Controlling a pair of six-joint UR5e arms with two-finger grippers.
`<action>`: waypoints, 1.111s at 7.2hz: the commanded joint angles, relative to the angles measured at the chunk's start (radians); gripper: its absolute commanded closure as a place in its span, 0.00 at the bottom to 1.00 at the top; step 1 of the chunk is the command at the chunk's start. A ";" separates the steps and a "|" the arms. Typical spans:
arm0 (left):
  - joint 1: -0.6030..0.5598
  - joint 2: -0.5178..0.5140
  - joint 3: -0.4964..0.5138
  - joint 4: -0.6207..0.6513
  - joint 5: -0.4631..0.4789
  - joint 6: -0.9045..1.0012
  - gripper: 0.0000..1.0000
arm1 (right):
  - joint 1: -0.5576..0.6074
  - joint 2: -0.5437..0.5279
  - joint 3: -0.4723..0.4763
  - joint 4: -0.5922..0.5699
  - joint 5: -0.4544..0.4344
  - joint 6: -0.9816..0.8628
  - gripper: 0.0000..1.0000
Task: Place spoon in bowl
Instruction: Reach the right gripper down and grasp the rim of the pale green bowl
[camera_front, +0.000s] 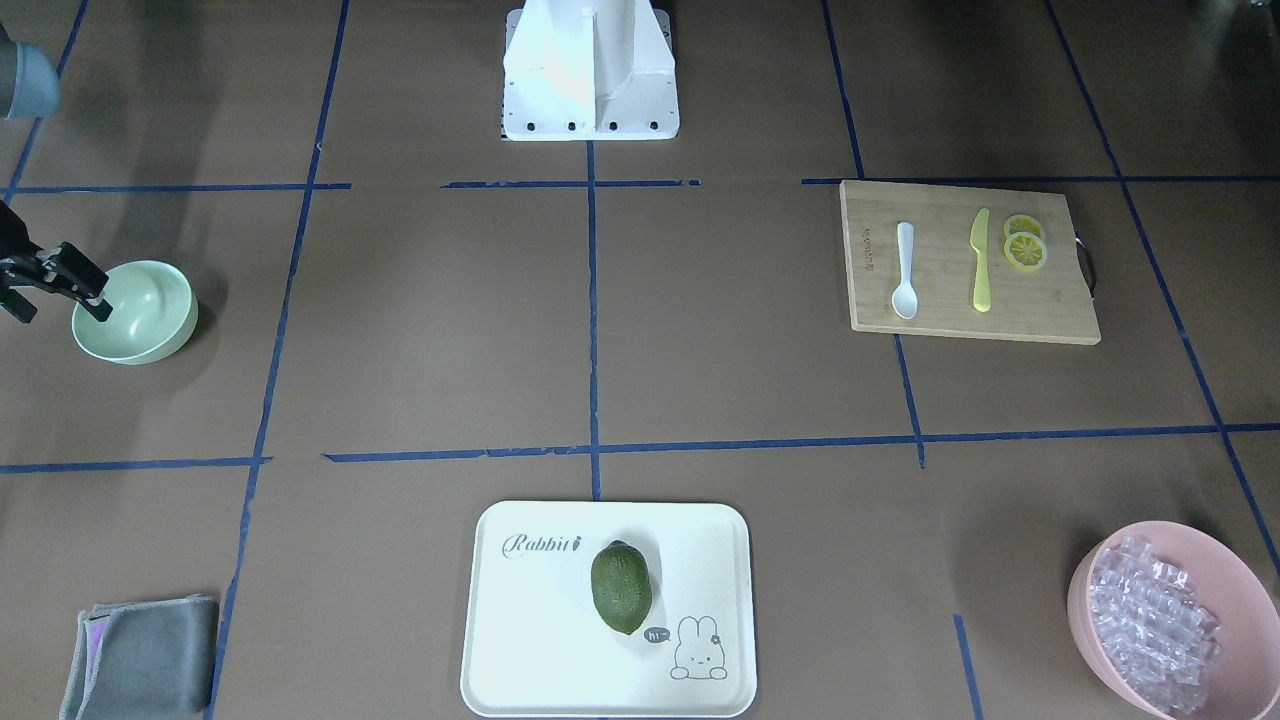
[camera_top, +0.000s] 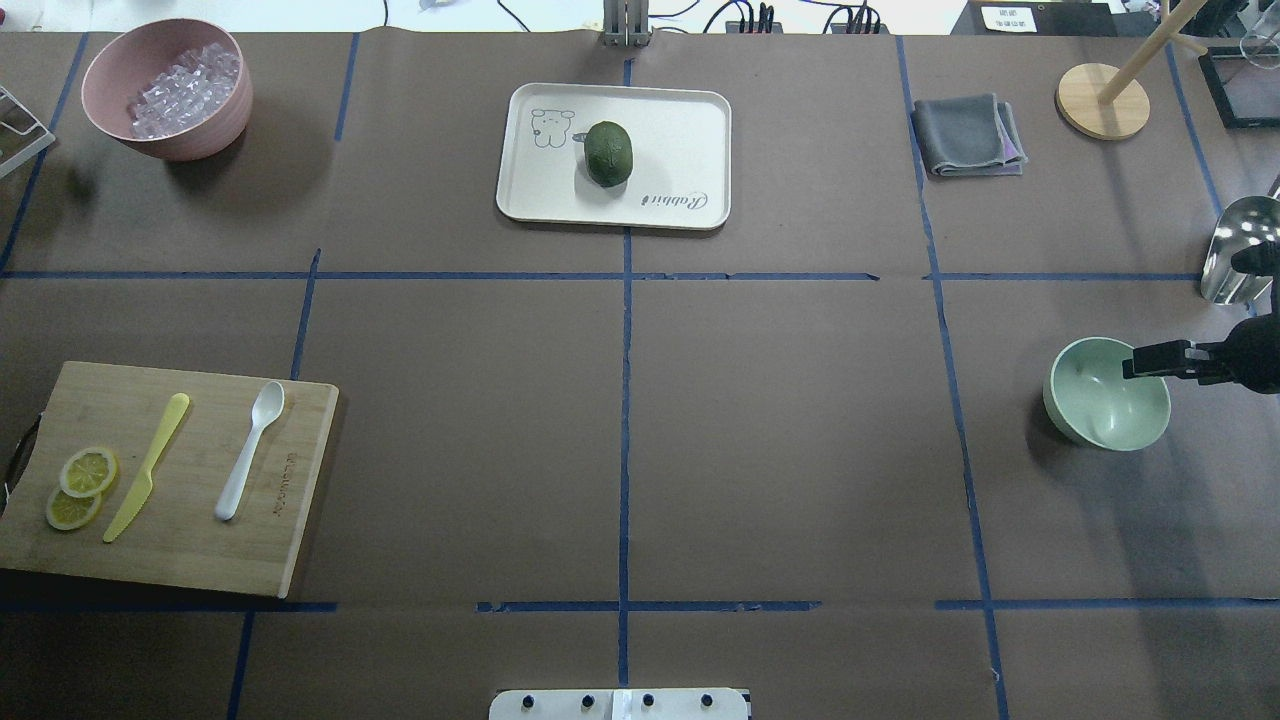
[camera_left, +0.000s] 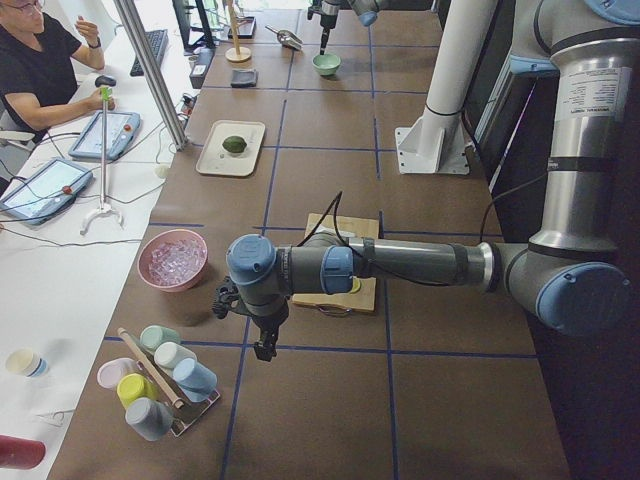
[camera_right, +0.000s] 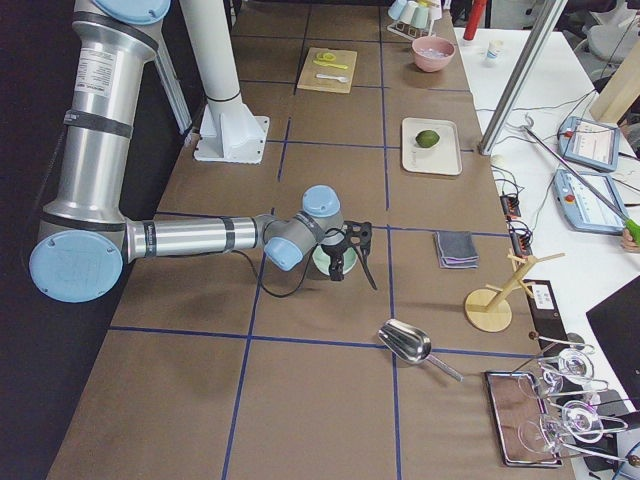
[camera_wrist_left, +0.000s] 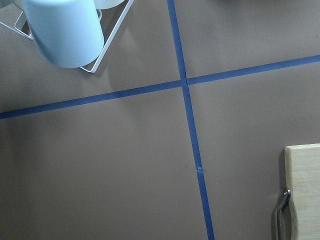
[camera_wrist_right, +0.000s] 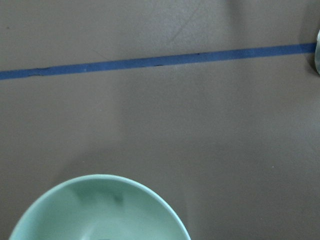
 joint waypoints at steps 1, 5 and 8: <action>0.000 0.001 0.002 0.000 0.000 0.001 0.00 | -0.016 0.003 -0.067 0.049 -0.001 0.003 0.00; 0.000 -0.002 0.008 -0.002 0.000 0.002 0.00 | -0.015 0.009 -0.053 0.049 0.007 0.006 0.83; 0.000 0.000 0.008 -0.002 0.000 0.001 0.00 | -0.015 0.009 -0.023 0.046 0.013 0.001 1.00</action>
